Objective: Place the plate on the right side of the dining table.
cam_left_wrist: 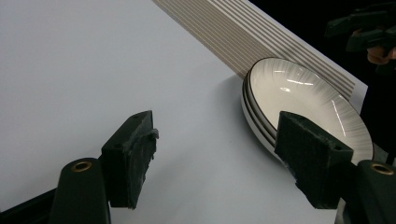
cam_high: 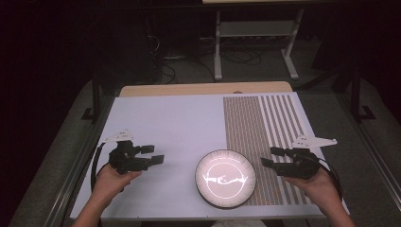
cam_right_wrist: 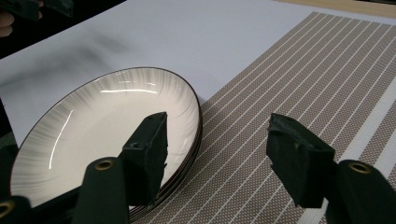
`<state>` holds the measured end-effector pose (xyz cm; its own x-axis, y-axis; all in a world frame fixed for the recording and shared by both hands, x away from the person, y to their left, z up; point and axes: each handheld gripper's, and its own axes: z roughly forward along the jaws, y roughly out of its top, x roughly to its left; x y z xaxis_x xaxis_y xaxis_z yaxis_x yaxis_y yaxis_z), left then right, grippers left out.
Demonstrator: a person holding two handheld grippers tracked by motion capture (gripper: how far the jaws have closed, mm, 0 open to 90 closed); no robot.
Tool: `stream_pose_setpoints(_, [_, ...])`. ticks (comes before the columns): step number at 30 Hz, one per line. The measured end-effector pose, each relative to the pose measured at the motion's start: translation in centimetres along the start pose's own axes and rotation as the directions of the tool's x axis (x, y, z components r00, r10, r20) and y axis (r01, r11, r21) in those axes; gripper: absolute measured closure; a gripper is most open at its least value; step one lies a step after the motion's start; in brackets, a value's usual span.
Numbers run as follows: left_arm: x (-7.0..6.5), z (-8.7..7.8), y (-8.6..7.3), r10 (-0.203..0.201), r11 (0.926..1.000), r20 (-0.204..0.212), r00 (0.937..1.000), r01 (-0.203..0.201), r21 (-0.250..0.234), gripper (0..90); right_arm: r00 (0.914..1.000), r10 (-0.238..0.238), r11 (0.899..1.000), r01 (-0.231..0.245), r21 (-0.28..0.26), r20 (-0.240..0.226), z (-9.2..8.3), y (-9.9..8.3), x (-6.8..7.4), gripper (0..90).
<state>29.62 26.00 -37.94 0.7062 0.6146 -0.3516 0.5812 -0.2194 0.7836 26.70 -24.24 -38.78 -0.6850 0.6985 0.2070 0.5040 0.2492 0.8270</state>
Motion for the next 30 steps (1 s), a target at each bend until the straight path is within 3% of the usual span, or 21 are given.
stream_pose_setpoints(8, [-0.6, 0.9, 0.5, 0.003, 1.0, 0.027, 0.9996, -0.003, 0.01, 28.5, 0.9999, -0.008, 0.998, 0.008, 0.067, -0.01, 0.0, -0.3, 1.0, 44.4])
stream_pose_setpoints(16, [-1.2, 1.9, 0.7, 0.015, 0.9995, 0.043, 0.999, -0.017, 0.027, 30.3, 0.9995, 0.02, 0.994, -0.016, 0.112, -0.026, -0.2, -0.6, 1.8, 54.6])
stream_pose_setpoints(25, [-1.9, 2.8, 1.0, 0.024, 0.9994, 0.05, 0.9985, -0.025, 0.022, 30.6, 0.9978, 0.013, 0.981, 0.0, 0.195, -0.065, 0.2, -1.0, 3.1, 79.5])
stream_pose_setpoints(30, [-2.4, 3.3, 1.1, 0.037, 0.9988, 0.059, 0.9976, -0.038, 0.031, 30.5, 0.9966, -0.02, 0.973, 0.038, 0.226, -0.08, 0.5, -1.0, 3.8, 88.9])
